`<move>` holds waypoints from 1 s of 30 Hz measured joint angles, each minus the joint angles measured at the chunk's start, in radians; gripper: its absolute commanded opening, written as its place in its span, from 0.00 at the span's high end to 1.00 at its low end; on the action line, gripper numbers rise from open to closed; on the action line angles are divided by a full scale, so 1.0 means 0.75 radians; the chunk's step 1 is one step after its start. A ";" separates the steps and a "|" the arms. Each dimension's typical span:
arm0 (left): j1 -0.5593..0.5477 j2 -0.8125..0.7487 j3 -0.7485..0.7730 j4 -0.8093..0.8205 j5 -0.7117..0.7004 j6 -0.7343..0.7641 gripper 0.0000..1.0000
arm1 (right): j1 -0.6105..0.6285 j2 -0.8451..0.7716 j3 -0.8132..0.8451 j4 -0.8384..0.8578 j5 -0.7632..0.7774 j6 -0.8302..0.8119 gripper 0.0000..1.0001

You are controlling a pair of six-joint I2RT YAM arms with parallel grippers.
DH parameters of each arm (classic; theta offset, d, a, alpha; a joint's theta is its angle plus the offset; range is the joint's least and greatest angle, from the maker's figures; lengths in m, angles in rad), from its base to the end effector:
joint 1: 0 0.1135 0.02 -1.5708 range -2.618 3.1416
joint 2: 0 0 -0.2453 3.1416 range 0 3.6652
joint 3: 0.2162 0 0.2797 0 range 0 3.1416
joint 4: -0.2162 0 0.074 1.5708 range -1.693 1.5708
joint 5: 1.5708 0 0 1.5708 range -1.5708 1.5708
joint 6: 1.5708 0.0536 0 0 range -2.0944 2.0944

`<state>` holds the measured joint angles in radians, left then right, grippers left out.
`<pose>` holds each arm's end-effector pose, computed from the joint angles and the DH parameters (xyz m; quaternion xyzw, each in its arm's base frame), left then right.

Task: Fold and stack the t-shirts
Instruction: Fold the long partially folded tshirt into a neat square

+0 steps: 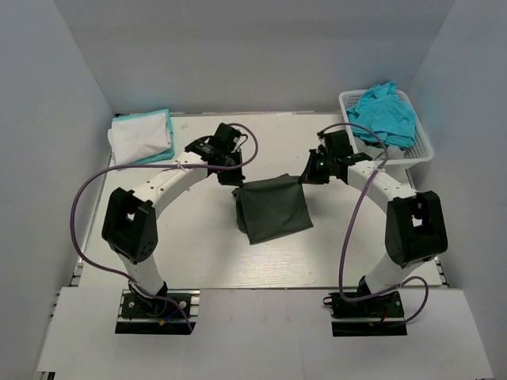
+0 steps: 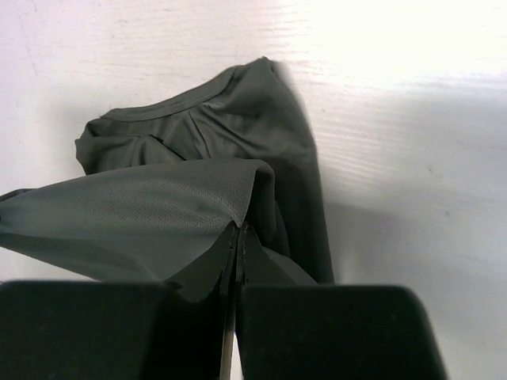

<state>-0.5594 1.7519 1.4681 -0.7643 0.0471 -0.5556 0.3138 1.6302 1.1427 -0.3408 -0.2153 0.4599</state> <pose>0.3435 -0.2181 0.2254 0.0079 0.9658 -0.1560 0.2072 0.3669 0.1311 0.1903 0.0288 0.9269 0.2288 0.2963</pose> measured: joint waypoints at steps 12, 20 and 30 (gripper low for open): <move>0.056 0.013 -0.160 0.123 -0.179 -0.096 1.00 | 0.027 0.287 0.164 0.174 -0.104 -0.035 1.00; 0.162 0.197 -0.159 0.217 -0.205 -0.146 1.00 | 0.037 0.541 0.337 0.209 -0.107 -0.034 0.59; 0.209 0.312 0.036 0.048 -0.256 -0.165 0.25 | 0.039 0.513 0.424 0.190 -0.117 -0.064 0.39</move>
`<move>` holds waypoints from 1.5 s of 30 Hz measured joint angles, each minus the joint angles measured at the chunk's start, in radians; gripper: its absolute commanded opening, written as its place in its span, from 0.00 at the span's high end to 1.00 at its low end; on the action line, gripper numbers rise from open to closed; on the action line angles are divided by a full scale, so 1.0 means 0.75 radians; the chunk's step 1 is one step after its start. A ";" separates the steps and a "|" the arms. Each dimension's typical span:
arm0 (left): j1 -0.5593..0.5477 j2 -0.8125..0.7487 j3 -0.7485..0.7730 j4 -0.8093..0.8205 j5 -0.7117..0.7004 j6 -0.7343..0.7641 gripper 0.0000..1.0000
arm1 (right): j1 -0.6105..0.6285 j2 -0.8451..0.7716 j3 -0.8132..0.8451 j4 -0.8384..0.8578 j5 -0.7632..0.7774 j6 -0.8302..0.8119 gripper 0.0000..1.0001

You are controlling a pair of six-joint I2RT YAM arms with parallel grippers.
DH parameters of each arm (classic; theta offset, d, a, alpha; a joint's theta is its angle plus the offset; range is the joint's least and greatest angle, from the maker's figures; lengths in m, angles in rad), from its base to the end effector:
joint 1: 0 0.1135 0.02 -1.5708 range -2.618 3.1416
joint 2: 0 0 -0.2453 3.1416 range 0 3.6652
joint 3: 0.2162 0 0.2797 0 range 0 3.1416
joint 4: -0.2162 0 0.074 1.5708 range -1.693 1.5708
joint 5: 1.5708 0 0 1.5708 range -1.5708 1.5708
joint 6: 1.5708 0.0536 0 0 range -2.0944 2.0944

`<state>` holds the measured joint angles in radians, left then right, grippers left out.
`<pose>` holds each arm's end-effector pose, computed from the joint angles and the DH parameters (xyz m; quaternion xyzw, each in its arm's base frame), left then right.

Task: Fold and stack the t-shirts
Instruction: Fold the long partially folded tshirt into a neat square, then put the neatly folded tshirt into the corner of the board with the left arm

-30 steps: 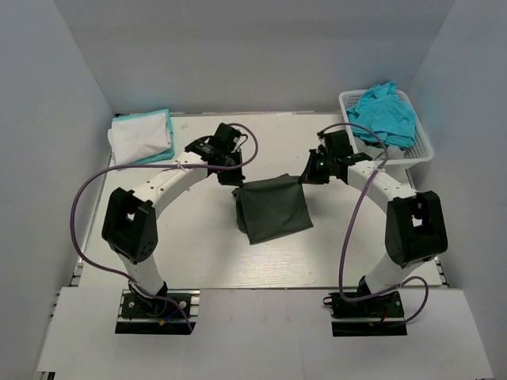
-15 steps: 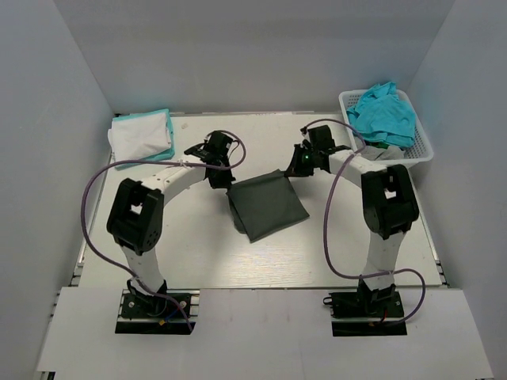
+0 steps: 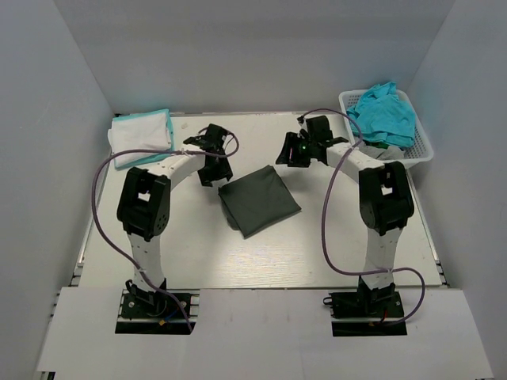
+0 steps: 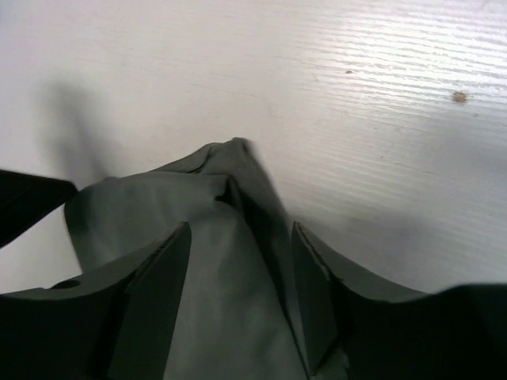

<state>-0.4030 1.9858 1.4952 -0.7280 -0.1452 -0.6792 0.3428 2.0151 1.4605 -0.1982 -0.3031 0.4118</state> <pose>0.4004 -0.1623 0.1429 -0.1478 0.9708 -0.0288 0.1866 0.4473 0.1766 0.1566 -0.0287 0.9085 0.2736 0.3145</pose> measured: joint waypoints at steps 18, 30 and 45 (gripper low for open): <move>-0.067 -0.441 -0.604 0.180 0.357 -0.167 0.00 | 0.032 -0.473 -0.425 0.018 -0.081 0.124 0.10; -0.123 -0.347 -0.664 0.515 0.451 -0.199 0.05 | -0.008 -0.609 -0.568 -0.001 -0.136 0.145 0.10; -0.212 -0.167 -0.475 0.479 0.368 -0.215 0.52 | -0.075 -0.735 -0.593 -0.063 -0.117 0.140 0.10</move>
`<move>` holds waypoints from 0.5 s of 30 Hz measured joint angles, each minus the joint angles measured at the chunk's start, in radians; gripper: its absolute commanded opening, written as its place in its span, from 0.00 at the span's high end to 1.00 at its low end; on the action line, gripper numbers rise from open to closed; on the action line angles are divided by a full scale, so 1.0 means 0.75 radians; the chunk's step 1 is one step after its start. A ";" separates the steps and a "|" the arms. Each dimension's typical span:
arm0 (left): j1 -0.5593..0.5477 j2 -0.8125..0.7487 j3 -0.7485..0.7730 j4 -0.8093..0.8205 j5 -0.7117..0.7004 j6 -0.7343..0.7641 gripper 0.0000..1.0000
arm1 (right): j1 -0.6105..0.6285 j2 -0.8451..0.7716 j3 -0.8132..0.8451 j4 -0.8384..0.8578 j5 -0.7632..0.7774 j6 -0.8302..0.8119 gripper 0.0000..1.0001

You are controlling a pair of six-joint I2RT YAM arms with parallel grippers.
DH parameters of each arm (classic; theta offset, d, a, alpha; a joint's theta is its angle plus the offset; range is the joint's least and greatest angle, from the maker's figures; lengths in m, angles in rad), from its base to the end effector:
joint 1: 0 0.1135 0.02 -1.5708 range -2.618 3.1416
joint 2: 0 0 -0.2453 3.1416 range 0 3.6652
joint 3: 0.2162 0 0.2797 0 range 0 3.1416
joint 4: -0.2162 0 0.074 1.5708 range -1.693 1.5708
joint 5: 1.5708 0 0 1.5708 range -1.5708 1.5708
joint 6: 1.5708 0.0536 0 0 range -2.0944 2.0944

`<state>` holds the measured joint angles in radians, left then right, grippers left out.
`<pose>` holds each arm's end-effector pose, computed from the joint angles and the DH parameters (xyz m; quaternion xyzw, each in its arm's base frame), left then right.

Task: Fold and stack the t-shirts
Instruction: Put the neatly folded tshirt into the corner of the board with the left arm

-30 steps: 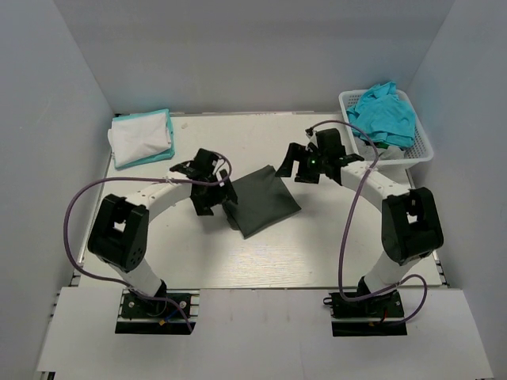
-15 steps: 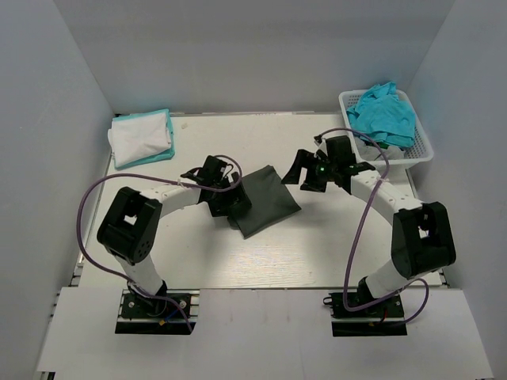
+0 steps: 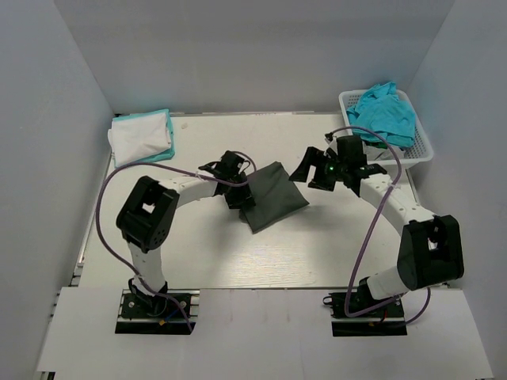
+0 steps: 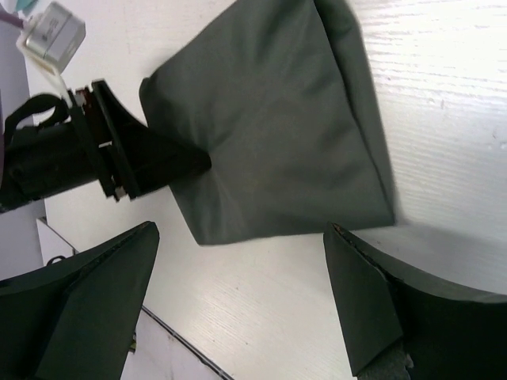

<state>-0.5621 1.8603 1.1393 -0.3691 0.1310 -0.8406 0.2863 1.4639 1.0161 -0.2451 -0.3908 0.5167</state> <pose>0.3293 -0.2157 0.1006 -0.1191 0.9620 -0.2018 0.1404 0.3407 0.1216 0.2143 0.0201 0.8916 0.3247 0.3151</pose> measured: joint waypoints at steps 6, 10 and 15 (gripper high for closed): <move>-0.016 0.121 0.176 -0.128 -0.075 0.006 1.00 | -0.026 -0.072 -0.046 -0.043 0.034 0.000 0.10; -0.015 0.122 0.196 -0.150 -0.110 0.084 1.00 | -0.040 -0.128 -0.067 -0.071 0.058 -0.001 0.10; -0.002 0.120 0.240 -0.196 -0.213 0.320 1.00 | -0.051 -0.173 -0.084 -0.092 0.080 -0.002 0.10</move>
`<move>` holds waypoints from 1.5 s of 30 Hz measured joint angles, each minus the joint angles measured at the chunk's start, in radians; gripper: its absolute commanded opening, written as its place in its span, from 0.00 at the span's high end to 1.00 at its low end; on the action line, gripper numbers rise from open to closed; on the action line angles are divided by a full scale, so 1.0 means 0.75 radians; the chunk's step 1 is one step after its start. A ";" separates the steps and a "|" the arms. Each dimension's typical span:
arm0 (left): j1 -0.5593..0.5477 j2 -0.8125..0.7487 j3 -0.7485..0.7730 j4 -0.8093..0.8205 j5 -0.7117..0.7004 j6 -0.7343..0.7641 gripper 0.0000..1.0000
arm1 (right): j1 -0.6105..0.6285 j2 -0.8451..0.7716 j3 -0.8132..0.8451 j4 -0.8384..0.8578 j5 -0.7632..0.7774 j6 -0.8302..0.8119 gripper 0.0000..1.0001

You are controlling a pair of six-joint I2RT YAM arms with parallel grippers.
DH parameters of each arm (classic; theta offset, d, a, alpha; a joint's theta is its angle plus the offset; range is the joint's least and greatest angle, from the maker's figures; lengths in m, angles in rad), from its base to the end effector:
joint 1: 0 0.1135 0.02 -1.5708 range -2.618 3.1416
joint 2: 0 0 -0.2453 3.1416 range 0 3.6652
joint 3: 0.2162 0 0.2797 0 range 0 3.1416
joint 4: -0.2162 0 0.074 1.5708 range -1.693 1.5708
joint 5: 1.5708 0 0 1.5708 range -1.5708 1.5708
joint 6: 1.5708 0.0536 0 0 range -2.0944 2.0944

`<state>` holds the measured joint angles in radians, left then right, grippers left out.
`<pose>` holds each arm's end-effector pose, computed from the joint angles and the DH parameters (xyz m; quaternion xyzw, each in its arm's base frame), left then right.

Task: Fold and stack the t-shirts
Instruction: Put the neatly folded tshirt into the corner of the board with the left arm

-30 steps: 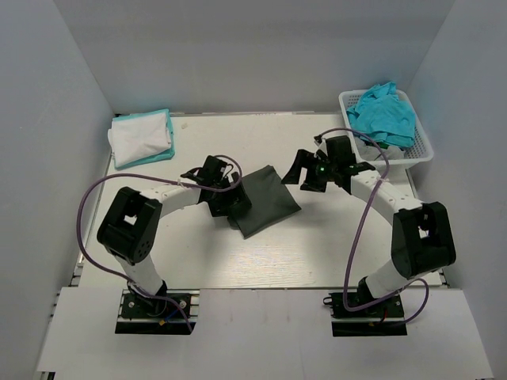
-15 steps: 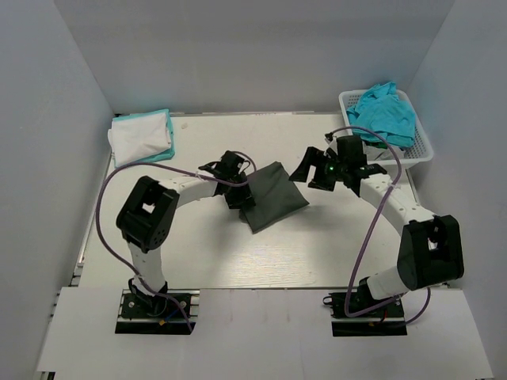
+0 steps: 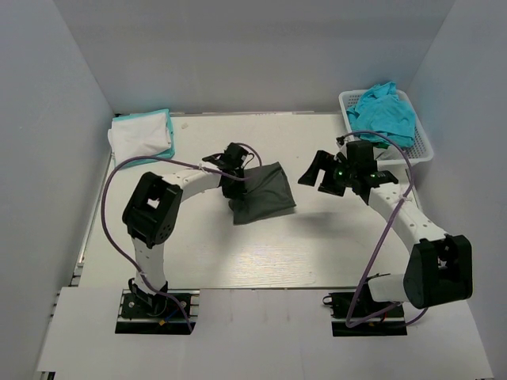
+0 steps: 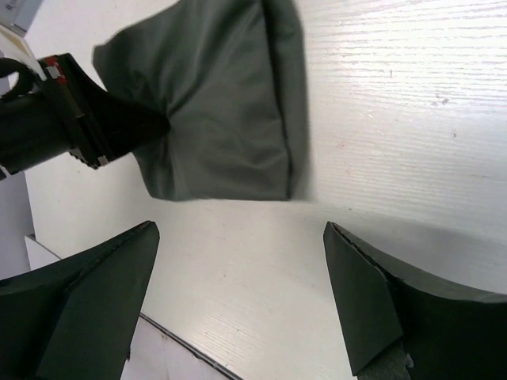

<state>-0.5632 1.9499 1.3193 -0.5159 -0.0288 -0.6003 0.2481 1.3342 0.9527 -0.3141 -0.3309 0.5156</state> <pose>0.3554 -0.2226 0.1125 -0.0212 0.9773 -0.1039 0.1836 0.3196 0.0989 0.2260 0.0500 0.8947 0.2942 0.3323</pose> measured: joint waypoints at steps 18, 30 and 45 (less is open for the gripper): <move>0.216 -0.086 0.161 -0.063 -0.535 0.813 1.00 | -0.017 -0.072 -0.003 -0.047 0.084 -0.011 0.10; 0.432 -0.153 0.348 0.082 -0.524 1.153 1.00 | -0.017 -0.010 0.066 -0.086 0.087 -0.005 0.10; 0.689 0.006 0.701 0.073 -0.349 1.265 1.00 | -0.017 0.033 0.272 -0.219 0.077 -0.037 0.10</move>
<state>-0.0467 1.9541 1.8454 -0.4610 -0.2905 0.3485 0.2356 1.3590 1.1564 -0.4782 -0.2729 0.4881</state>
